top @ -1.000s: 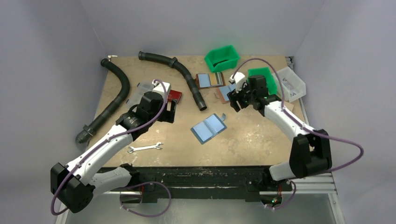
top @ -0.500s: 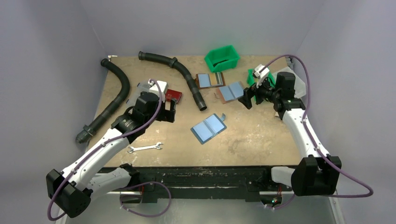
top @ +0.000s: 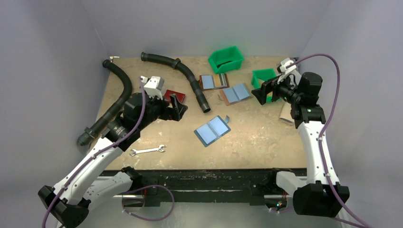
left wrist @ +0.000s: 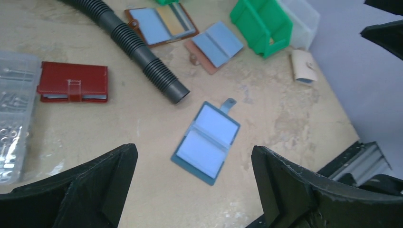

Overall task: Take the credit cards out of the card holder
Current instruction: Reset both arms

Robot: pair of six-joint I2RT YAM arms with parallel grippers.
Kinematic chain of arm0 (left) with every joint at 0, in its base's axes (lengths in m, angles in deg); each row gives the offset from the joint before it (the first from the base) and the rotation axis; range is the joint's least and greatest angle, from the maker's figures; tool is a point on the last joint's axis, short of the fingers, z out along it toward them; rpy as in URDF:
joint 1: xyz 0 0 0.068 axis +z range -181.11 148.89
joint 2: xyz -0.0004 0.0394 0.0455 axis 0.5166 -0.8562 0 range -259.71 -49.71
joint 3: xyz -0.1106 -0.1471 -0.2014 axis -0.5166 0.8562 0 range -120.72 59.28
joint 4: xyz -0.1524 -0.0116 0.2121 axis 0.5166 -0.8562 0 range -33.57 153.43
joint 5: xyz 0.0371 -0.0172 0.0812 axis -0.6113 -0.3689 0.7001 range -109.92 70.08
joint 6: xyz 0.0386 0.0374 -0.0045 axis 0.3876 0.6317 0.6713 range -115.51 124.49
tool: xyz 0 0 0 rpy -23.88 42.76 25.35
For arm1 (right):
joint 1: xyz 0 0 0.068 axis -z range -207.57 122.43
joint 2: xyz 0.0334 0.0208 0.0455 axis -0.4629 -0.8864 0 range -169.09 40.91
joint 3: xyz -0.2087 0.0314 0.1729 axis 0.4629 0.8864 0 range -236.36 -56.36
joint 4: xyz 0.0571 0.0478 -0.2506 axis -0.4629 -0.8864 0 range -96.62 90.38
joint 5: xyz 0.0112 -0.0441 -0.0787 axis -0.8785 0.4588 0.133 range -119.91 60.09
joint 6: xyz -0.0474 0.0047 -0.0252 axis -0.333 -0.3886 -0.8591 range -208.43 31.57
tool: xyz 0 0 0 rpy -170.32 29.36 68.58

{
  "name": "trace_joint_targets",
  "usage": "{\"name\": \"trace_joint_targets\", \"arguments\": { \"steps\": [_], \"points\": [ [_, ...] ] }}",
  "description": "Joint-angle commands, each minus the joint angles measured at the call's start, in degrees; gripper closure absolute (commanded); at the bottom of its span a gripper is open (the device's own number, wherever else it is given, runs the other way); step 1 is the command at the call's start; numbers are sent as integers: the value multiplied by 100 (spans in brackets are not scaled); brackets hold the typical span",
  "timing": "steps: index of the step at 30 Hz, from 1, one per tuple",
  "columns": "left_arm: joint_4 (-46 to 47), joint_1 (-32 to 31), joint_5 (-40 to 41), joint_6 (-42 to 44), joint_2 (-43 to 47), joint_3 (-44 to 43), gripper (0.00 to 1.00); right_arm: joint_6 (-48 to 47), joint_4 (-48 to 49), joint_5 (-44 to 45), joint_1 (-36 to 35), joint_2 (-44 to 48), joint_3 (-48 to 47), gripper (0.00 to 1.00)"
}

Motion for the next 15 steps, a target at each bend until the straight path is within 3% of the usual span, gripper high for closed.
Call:
{"name": "trace_joint_targets", "arguments": {
  "steps": [1,6,15],
  "points": [
    [388,42,-627,-567,259,-277,0,153,-281,-323,13,131,-546,1],
    [304,39,-613,-679,400,-254,0,35,-575,-979,15,221,-696,1],
    [40,44,-437,-557,514,-425,0,1106,61,-293,16,677,-397,1]
  ]
}}
